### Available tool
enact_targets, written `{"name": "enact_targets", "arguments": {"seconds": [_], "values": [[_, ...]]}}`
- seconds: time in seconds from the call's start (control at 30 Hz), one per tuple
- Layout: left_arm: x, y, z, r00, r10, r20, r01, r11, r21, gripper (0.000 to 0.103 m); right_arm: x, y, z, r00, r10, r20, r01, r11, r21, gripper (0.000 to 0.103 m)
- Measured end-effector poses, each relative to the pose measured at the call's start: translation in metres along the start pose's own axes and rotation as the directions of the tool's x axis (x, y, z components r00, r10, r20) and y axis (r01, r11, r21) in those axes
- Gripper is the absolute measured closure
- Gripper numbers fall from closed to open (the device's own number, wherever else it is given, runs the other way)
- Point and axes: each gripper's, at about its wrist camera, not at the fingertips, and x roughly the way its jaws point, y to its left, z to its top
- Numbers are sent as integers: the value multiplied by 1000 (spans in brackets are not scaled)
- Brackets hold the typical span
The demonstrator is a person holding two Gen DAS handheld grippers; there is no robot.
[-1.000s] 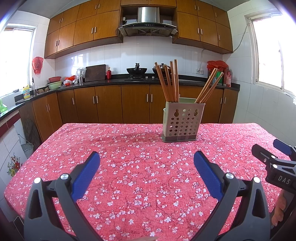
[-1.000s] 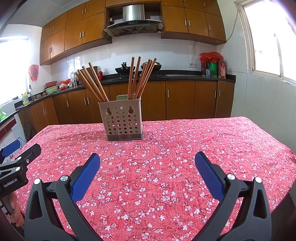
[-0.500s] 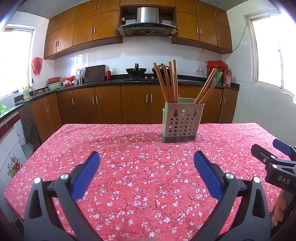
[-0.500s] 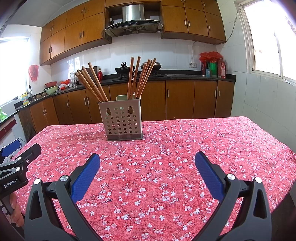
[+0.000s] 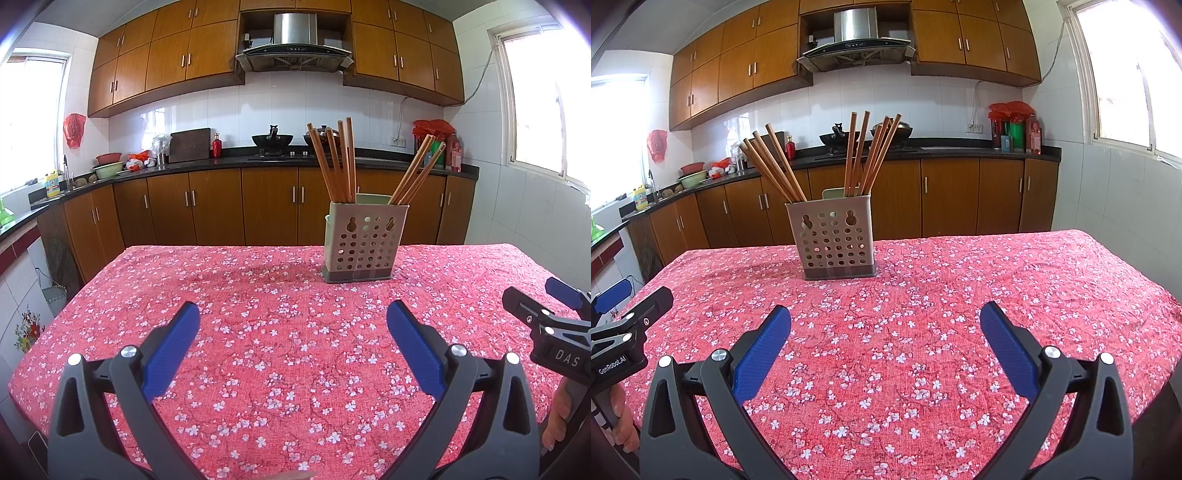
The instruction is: Organize utensils
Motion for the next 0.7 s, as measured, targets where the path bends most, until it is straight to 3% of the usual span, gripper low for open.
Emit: {"name": "enact_targets", "arguments": {"seconds": [0.7], "values": [[3,4,-3,1000,2,-14,-2,1000,-9,4,1,3,-1,1000,-2,-5,2,1000,14,2]]}}
